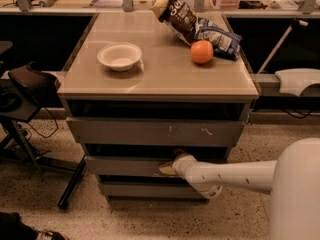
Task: Open middle drawer
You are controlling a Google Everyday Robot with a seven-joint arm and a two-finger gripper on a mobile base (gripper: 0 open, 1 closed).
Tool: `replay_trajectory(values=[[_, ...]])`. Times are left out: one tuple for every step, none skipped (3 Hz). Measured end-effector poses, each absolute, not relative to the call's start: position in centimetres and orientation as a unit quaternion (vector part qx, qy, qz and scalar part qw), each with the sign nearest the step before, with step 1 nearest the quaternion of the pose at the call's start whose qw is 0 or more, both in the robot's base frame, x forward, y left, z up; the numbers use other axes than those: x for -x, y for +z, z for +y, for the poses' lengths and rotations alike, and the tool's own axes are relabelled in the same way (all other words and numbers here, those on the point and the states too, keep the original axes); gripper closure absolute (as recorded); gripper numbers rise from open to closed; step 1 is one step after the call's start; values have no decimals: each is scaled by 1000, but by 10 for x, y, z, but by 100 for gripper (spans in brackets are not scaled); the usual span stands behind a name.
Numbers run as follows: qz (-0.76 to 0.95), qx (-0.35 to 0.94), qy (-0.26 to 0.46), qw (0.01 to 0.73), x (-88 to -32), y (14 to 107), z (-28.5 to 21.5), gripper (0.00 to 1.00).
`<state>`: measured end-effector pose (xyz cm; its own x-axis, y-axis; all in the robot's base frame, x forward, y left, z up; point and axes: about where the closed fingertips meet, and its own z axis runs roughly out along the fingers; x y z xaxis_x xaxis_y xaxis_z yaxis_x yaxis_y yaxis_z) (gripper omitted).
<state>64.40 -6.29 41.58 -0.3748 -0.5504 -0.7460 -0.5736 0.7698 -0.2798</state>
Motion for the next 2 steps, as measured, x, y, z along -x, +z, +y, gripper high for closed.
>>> replay_trajectory(values=[[829, 339, 13, 445, -646, 423, -65, 100], [829, 339, 13, 445, -646, 424, -66, 100]])
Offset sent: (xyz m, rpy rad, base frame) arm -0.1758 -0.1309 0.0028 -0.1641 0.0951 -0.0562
